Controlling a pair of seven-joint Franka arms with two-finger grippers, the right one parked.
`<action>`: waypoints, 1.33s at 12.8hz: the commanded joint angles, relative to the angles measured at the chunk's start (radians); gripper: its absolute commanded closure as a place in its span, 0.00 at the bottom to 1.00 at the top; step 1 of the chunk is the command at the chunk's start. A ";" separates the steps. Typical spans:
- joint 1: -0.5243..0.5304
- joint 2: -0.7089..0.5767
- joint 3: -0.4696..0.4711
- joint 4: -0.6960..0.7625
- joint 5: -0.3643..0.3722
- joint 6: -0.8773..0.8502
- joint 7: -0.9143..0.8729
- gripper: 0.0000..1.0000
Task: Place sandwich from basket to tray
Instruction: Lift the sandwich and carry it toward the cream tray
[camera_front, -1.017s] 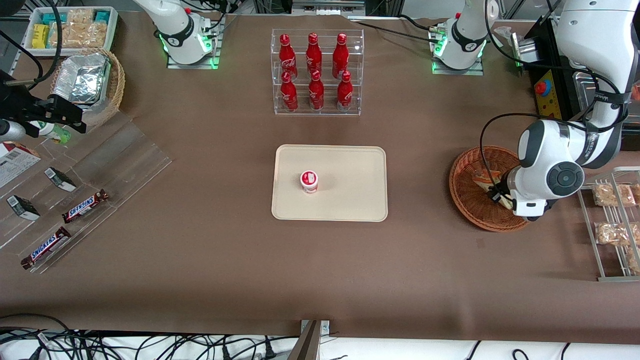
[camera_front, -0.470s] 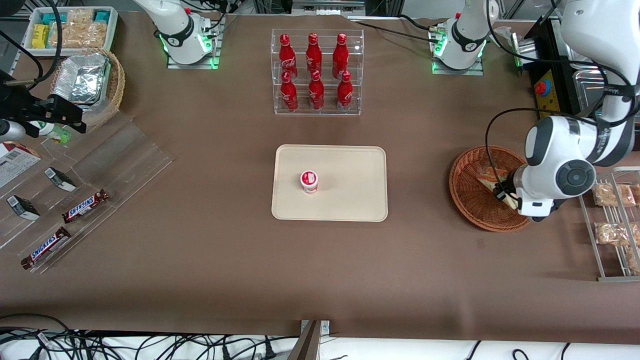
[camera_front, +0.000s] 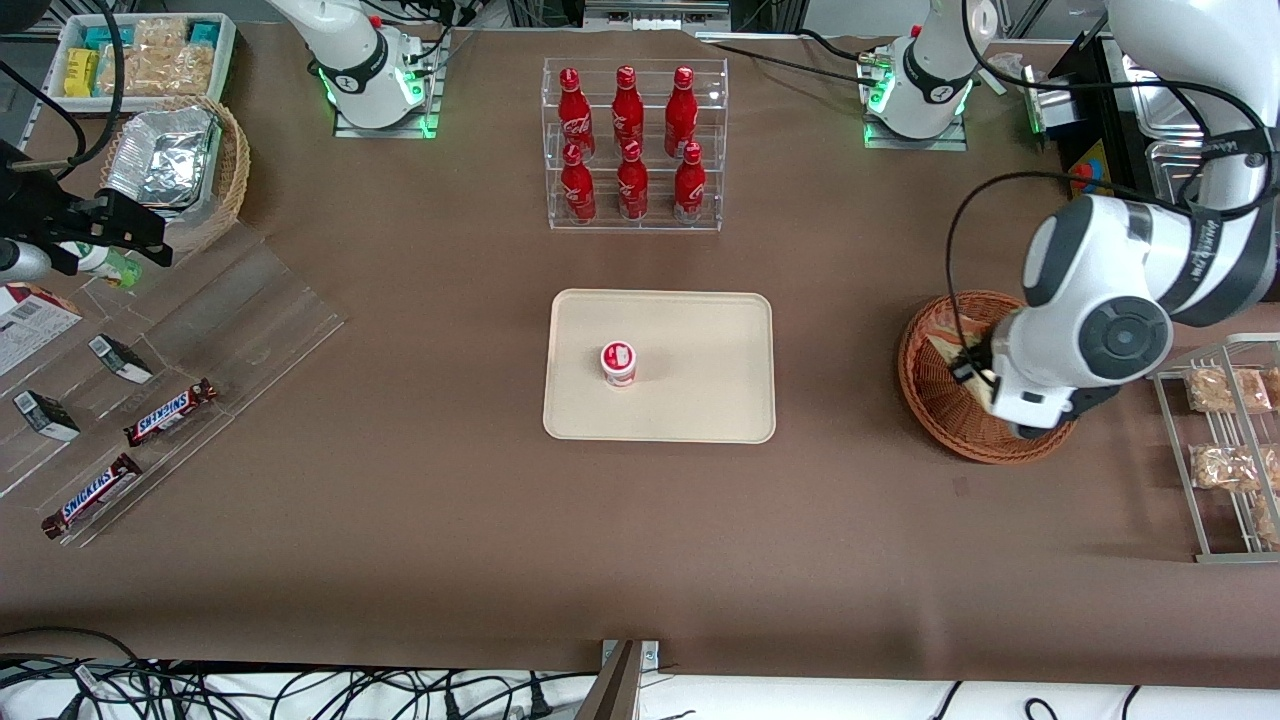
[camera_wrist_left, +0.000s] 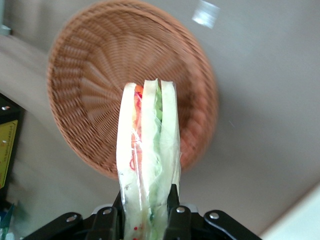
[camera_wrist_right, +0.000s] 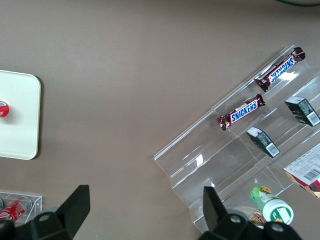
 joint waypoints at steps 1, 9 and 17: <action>-0.001 0.003 -0.121 0.046 0.011 -0.053 0.017 0.66; -0.142 0.069 -0.223 0.041 0.014 0.087 0.054 0.66; -0.259 0.195 -0.215 0.040 0.082 0.224 -0.005 0.66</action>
